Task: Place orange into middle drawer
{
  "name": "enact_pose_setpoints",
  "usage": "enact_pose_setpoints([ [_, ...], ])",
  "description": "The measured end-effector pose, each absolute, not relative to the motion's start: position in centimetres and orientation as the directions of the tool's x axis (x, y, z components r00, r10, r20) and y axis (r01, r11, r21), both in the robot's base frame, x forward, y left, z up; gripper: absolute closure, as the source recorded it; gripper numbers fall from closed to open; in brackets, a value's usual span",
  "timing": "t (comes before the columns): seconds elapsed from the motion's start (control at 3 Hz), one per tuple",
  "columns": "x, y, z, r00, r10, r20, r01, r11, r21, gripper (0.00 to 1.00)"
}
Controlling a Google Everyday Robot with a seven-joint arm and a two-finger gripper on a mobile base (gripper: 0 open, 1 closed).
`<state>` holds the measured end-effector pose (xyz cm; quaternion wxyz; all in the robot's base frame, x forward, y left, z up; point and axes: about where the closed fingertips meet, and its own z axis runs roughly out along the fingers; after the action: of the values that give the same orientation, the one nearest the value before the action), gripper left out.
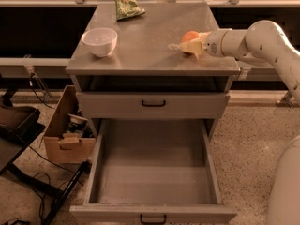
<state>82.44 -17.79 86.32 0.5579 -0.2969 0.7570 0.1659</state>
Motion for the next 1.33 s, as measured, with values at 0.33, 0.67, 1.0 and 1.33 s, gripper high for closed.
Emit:
enact_pose_setpoints([
  [0.33, 81.8, -16.9, 89.1, -0.135, -0.287, -0.948, -0.647, 0.750, -0.136, 0.64],
  [0.67, 79.0, -16.4, 93.8, -0.047, -0.346, -0.937, -0.662, 0.713, -0.230, 0.87],
  [1.0, 73.4, -15.7, 99.5, 0.061, -0.372, -0.926, -0.698, 0.647, -0.306, 1.00],
  [1.33, 68.4, -15.3, 100.7, 0.106, -0.387, -0.916, -0.740, 0.585, -0.333, 1.00],
])
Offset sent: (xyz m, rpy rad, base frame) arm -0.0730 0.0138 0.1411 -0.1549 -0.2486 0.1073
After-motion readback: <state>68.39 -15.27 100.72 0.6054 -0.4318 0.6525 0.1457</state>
